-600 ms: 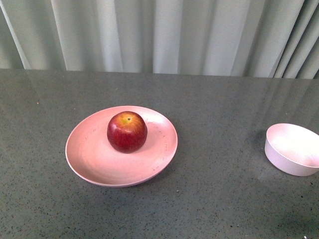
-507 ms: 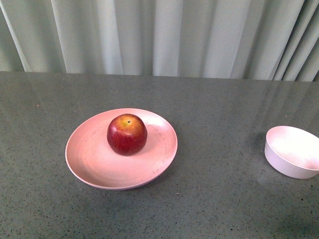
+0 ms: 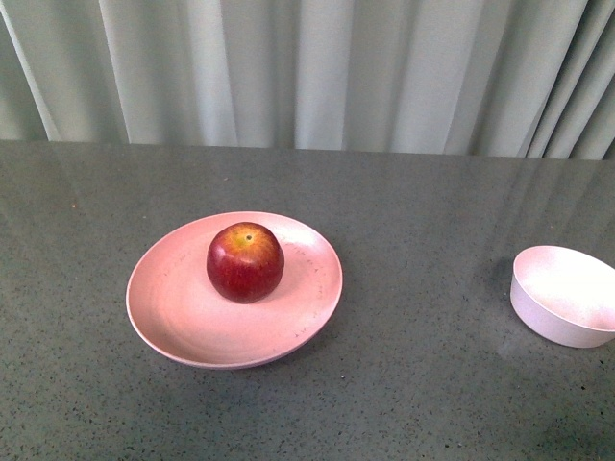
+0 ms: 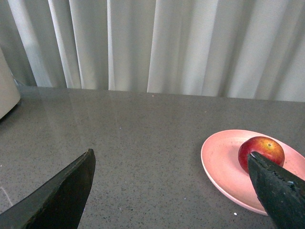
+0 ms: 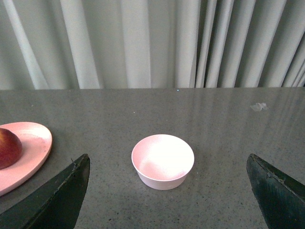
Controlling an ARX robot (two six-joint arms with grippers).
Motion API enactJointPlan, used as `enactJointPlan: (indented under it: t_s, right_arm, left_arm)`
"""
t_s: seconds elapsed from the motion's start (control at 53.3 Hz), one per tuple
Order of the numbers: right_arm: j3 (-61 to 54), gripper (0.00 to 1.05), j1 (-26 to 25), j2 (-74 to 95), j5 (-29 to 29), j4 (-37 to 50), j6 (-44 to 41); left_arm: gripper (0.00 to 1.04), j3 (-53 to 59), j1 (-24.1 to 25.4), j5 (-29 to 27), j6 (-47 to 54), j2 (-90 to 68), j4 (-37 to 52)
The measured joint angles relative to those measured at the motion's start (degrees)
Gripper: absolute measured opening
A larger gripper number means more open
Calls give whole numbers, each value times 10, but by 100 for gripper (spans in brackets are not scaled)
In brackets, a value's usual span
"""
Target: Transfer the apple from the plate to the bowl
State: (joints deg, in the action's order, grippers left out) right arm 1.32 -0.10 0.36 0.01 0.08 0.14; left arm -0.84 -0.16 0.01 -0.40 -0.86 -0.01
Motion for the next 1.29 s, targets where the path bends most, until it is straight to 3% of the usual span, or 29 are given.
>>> enactJointPlan:
  t_s: [0.075, 0.113, 0.188, 0.357, 0.45, 0.6, 0.807, 1.295]
  right_arm:
    - [2, 96, 0, 4, 5, -6, 1]
    - [24, 96, -2, 36, 17, -73, 1]
    - [44, 96, -41, 118, -9, -95, -4]
    - [128, 96, -179, 386, -101, 111, -43]
    - [184, 96, -201, 556, -112, 191, -58]
    - [252, 96, -200, 757, -128, 237, -56]
    - [344, 96, -167, 961, -96, 250, -41]
    - [442, 96, -116, 1088, -69, 222, -6]
  left_arm:
    - [96, 0, 0, 0, 0, 0, 0]
    - [96, 0, 0, 0, 0, 0, 0]
    - [96, 0, 0, 0, 0, 0, 0]
    - [96, 0, 0, 0, 0, 0, 0]
    - [96, 0, 0, 0, 0, 0, 0]
    - [96, 0, 0, 0, 0, 0, 0]
    - [96, 0, 0, 0, 0, 0, 0]
    - [96, 0, 0, 0, 0, 0, 0]
